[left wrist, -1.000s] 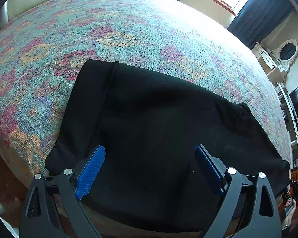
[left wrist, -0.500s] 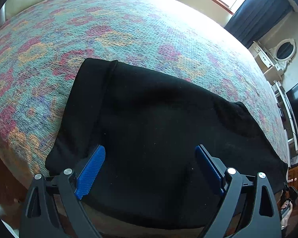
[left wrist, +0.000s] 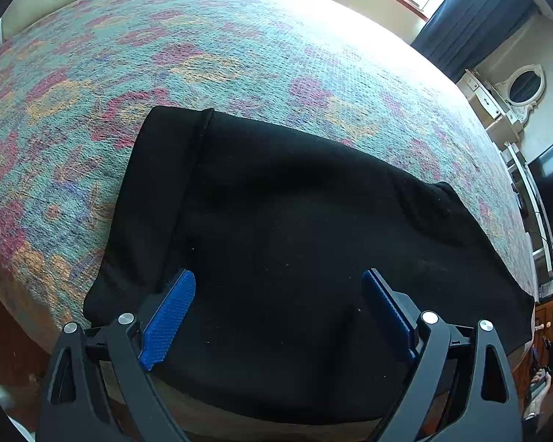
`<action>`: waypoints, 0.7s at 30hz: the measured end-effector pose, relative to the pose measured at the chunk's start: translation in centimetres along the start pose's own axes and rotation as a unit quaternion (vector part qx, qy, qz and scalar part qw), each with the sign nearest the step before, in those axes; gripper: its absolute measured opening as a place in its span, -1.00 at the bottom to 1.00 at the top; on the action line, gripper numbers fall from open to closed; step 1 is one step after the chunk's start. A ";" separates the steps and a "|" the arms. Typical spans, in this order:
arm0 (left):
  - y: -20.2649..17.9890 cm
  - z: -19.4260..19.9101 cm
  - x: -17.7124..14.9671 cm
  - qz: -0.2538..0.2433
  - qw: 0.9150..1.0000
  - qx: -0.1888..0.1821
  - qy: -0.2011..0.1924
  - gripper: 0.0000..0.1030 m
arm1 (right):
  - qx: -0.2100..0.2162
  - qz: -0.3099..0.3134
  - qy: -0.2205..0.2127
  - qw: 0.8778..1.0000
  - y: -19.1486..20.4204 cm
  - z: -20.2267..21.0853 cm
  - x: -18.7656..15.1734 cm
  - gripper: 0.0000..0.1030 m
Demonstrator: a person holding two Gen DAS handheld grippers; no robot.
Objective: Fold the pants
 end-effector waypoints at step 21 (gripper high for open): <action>0.8 0.4 0.2 0.021 0.996 -0.088 0.016 0.82 | 0.087 0.125 0.292 0.944 4.8 -10.6 -3.9 0.57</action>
Point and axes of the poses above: each gripper's, at about its wrist camera, not at the fingertips, and z roughly against the way its jaws point, y to its left, x to its top, the point moved 10 cm from there along -z, roughly the way its jaws point
